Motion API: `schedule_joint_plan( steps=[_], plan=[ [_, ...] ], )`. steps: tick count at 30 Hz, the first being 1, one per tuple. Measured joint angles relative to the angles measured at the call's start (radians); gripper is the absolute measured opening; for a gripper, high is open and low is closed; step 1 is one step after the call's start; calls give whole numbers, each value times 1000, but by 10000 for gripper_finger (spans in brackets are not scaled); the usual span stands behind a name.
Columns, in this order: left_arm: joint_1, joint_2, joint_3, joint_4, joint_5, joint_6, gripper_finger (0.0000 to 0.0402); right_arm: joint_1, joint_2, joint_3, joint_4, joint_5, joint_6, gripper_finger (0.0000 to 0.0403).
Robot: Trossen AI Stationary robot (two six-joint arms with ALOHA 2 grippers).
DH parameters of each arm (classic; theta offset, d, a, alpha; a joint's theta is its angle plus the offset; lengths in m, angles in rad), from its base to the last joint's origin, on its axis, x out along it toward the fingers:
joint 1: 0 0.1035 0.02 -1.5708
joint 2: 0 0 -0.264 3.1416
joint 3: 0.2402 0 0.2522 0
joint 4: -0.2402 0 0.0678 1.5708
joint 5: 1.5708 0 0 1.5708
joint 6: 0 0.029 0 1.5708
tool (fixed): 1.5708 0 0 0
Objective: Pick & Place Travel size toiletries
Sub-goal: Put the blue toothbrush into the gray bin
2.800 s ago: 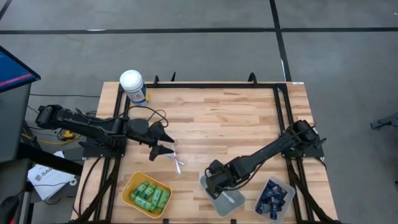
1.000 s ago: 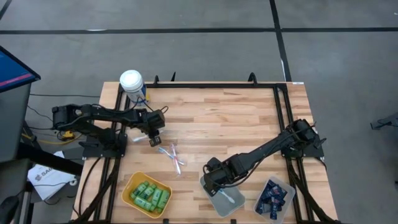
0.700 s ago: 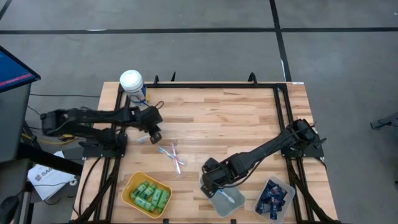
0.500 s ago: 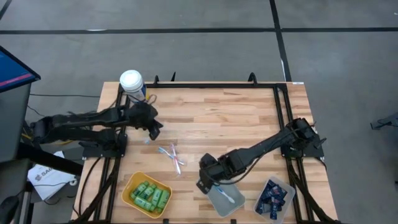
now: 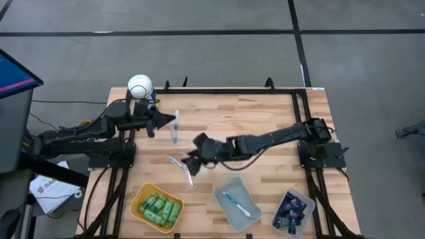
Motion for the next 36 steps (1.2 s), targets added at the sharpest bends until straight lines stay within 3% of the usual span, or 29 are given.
schedule_joint_plan(
  steps=[5,27,30,36],
  plan=[
    [-40,4,0,68,0,-22,1,-56,0,0,152,0,-58,225],
    [-79,22,0,114,0,-55,0,-146,0,0,264,29,-350,154],
    [-79,37,2,127,0,-55,0,-146,0,0,267,25,-372,124],
    [-81,67,2,154,6,-69,0,-146,0,0,264,13,-389,17]
  ],
)
